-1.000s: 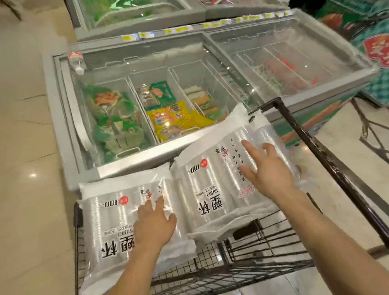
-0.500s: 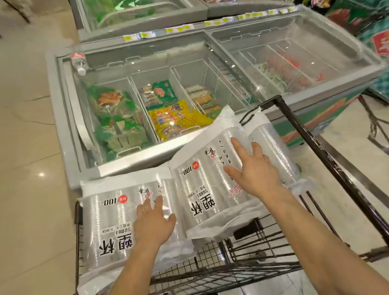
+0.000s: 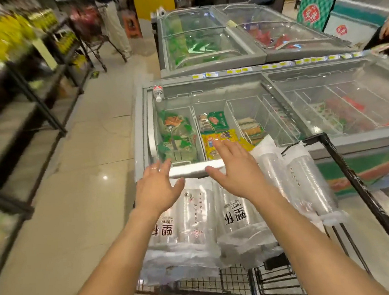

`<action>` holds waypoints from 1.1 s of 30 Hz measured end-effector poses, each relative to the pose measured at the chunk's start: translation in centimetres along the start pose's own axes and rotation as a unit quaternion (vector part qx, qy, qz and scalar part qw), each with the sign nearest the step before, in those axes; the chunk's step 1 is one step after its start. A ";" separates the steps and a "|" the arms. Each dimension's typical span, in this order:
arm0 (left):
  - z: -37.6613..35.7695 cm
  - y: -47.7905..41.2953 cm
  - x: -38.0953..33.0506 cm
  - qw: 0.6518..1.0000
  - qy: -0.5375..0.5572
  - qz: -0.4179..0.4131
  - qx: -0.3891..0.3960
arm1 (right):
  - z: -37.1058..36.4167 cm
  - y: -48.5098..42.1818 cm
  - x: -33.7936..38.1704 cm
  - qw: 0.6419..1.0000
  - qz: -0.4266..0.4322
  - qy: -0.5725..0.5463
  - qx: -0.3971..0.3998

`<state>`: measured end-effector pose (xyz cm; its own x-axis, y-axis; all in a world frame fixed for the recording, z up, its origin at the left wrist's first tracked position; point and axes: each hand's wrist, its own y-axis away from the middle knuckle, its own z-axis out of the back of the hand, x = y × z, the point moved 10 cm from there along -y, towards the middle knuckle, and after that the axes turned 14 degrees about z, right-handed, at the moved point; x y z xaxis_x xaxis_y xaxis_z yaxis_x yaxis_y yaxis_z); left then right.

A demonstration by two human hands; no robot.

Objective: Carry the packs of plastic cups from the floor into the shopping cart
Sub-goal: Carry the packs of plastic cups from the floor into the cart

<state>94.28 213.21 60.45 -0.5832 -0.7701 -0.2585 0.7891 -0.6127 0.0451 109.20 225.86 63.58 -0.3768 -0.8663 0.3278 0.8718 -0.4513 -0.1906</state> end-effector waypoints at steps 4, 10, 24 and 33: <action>6.6 1.3 6.6 0.997 -0.003 0.062 -0.055 | -0.9 -3.1 7.0 0.998 0.065 0.000 0.026; 14.4 5.8 19.4 0.979 -0.049 0.148 -0.135 | -1.8 -5.8 20.9 0.985 0.164 0.023 0.053; 29.4 28.4 57.4 0.922 -0.109 0.309 -0.208 | -11.9 -2.3 66.3 0.912 0.404 0.045 0.054; 35.1 44.2 81.0 0.861 -0.113 0.452 -0.203 | -21.5 4.5 95.8 0.832 0.543 -0.005 0.110</action>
<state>75.16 117.56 75.34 0.3186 -0.9427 -0.0986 0.9162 0.3330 -0.2227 70.26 136.27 74.21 0.6733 -0.7350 0.0803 0.7328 0.6489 -0.2048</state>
